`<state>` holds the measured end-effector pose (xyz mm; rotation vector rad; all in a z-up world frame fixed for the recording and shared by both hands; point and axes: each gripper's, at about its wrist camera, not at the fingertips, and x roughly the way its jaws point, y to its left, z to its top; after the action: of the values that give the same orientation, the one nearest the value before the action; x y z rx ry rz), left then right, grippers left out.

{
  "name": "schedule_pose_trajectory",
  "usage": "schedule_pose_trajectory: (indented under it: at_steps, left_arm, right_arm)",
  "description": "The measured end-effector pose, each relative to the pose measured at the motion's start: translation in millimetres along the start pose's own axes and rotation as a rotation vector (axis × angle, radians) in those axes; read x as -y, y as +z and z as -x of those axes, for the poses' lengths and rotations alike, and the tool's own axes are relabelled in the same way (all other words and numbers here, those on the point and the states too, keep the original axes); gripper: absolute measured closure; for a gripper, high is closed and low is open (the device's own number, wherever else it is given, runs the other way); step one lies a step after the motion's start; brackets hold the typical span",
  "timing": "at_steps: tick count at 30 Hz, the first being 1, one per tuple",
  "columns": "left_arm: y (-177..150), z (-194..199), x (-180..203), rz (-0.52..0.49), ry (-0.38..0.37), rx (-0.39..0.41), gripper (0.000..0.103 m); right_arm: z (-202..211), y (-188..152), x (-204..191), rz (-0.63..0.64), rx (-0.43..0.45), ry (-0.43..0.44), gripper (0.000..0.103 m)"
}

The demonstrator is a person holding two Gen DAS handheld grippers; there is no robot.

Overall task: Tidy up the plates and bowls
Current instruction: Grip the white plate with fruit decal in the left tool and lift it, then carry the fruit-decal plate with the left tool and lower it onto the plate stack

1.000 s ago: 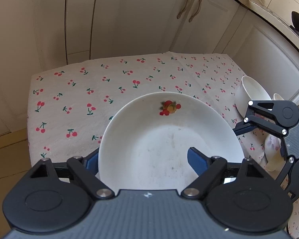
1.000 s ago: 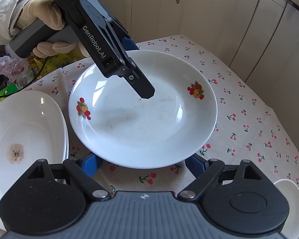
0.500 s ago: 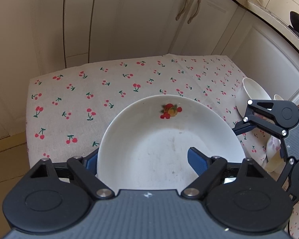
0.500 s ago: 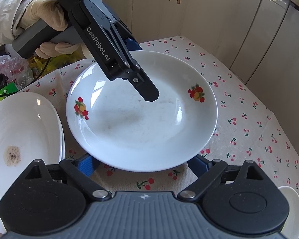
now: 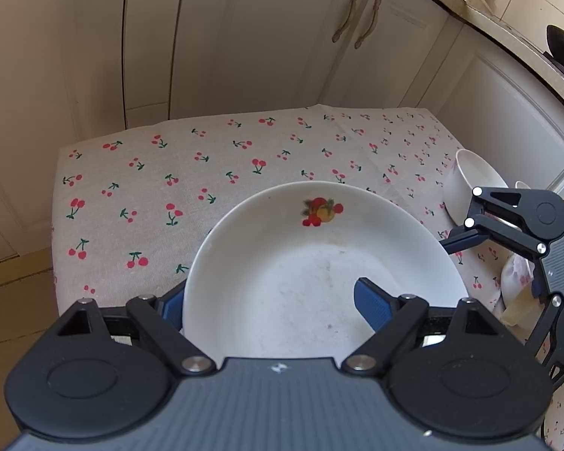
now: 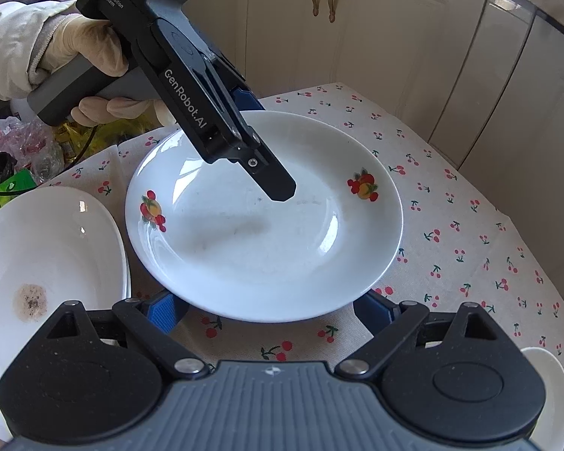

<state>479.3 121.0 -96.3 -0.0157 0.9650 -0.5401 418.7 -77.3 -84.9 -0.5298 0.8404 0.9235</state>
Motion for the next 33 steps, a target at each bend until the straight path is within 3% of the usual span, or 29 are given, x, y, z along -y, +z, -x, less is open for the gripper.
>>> schedule_pose_trajectory:
  at_steps: [16, 26, 33]
  left_arm:
    - [5, 20, 8, -0.019, 0.004, 0.034, 0.015]
    - [1, 66, 40, -0.055, 0.015, 0.074, 0.015]
    - [-20, 100, 67, -0.065, 0.016, 0.094, 0.015]
  right_arm:
    - [17, 2, -8, 0.018, 0.027, -0.029, 0.007]
    - [60, 4, -35, 0.035, 0.062, -0.059, 0.007]
    - [95, -5, -70, 0.032, 0.090, -0.069, 0.007]
